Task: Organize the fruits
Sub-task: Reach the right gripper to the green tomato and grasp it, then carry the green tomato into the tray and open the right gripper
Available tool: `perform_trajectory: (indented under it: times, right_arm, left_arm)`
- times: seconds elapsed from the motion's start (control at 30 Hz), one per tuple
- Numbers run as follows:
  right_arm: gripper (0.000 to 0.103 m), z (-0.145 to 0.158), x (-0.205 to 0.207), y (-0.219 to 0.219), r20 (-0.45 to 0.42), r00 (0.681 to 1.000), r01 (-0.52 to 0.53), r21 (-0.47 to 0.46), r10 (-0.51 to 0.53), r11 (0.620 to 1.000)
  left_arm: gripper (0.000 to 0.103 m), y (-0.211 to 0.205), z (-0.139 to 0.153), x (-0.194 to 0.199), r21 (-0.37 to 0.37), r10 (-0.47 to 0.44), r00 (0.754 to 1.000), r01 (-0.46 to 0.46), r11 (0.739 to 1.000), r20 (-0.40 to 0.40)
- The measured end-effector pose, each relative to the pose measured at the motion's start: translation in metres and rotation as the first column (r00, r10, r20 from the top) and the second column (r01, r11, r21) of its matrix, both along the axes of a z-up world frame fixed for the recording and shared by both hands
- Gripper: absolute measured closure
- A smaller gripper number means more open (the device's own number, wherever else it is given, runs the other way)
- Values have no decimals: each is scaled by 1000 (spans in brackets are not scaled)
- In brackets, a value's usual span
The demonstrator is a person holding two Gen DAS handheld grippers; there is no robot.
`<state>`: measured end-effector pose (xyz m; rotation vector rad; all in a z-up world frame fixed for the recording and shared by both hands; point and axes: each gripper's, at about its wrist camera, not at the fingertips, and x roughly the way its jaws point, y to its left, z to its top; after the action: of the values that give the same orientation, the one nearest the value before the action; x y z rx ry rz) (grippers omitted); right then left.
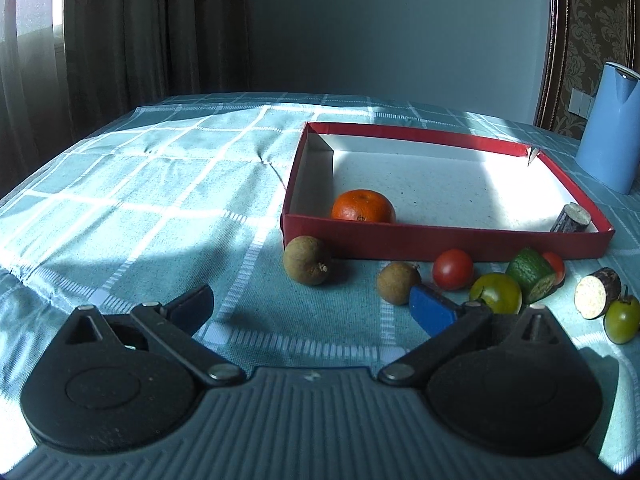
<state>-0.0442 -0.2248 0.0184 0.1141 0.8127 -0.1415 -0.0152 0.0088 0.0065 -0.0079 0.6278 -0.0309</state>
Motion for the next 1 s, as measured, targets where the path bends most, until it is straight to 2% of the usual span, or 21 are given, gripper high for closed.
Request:
perform_trajectory:
  times: [0.2,0.27,0.4,0.47,0.63,0.73,0.77,0.83,0.87,0.9,0.93,0.97,1.0]
  right_arm:
    - [0,4,-6,-5,40,999,24,35,-25,999]
    - [0,8,-13,-7,92,996,15,54,-20,998]
    - [0,17,-35,-5,211,977,-58,97,37,994]
    - [0,22,-45,4,248,963,-127,84,103,988]
    - [0,25,-48,35,234,946,-227,-15,224,974]
    - [3,25,-39,45,209,946,-249,-17,247,968]
    - [7,24,-35,47,200,947,-254,-18,252,967]
    - [23,21,-29,51,174,948,-267,-14,266,963]
    - [41,18,-26,52,157,949,-277,-5,275,961]
    - [52,16,-22,52,142,950,-283,6,279,959]
    - [55,13,-19,50,122,951,-289,25,284,957]
    - [65,11,-17,50,115,951,-291,36,286,956]
    - [70,11,-17,49,113,952,-291,47,285,955]
  left_arm:
    - [0,2,-3,5,-2,11,1000,-11,1000,-18]
    - [0,3,-4,6,-1,17,999,-17,1000,-27]
    - [0,3,-4,7,-6,15,999,-15,1000,-34]
    - [0,3,-4,7,-8,14,999,-15,1000,-33]
    - [0,3,-4,6,-10,15,999,-15,1000,-33]
    - [0,3,-4,6,-10,15,999,-15,1000,-32]
    - [0,3,-4,6,-10,15,999,-15,1000,-32]
    - [0,3,-4,6,-10,15,999,-15,1000,-32]
    - [0,3,-4,6,-10,15,999,-15,1000,-32]
    - [0,3,-4,6,-10,15,999,-15,1000,-32]
    - [0,3,-4,6,-11,15,999,-15,1000,-32]
    - [0,3,-4,6,-11,15,999,-15,1000,-32]
    - [0,3,-4,6,-11,15,999,-15,1000,-31]
